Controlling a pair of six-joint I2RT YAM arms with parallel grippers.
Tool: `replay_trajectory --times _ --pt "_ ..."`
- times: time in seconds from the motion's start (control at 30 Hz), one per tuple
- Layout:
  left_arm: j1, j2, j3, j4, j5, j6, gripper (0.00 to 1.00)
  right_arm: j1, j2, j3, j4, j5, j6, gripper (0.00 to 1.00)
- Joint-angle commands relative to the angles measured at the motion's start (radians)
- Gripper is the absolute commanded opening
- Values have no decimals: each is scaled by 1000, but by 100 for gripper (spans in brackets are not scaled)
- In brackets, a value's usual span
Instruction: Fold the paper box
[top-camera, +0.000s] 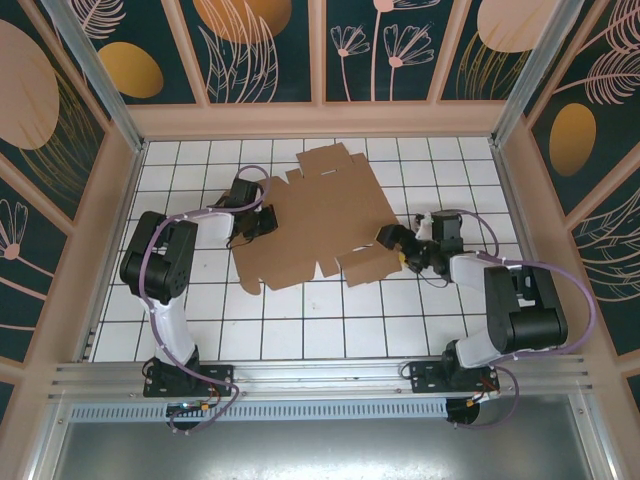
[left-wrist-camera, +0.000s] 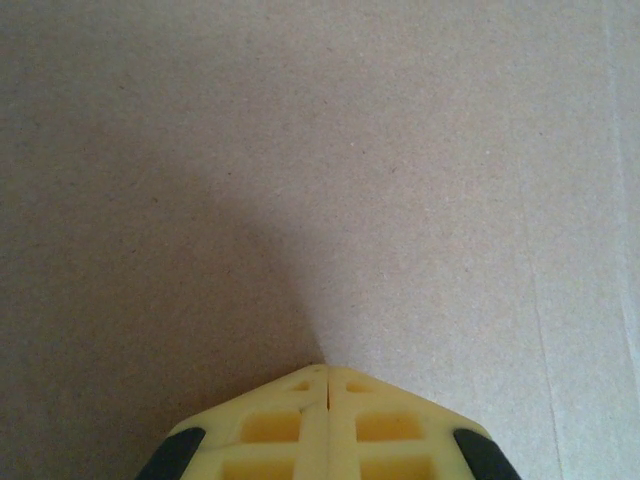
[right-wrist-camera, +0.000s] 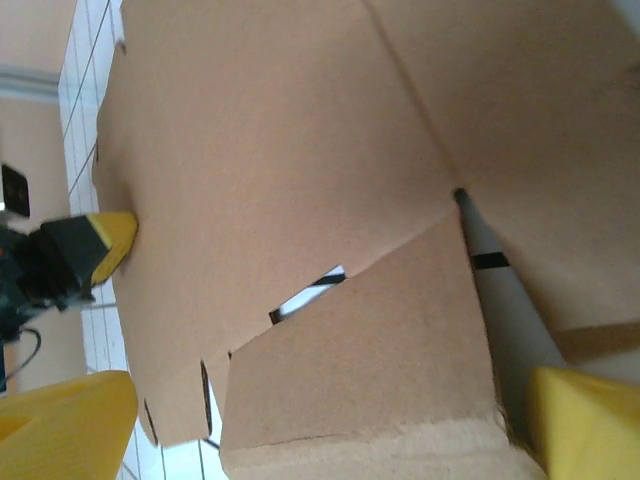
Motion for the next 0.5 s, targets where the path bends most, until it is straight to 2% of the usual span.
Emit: replay_trajectory --times 0.0,0.27,0.37,0.47 --pt "6 77 -17 -230 -99 73 0 50 14 -28 13 -102 13 98" --pt "6 62 -20 -243 -128 99 0 12 -52 -128 159 -230 160 89" --pt "7 59 -19 -243 -129 102 0 2 -82 -155 196 -262 208 77" --pt "7 53 -16 -245 -140 102 0 2 -86 -159 187 -271 228 59"
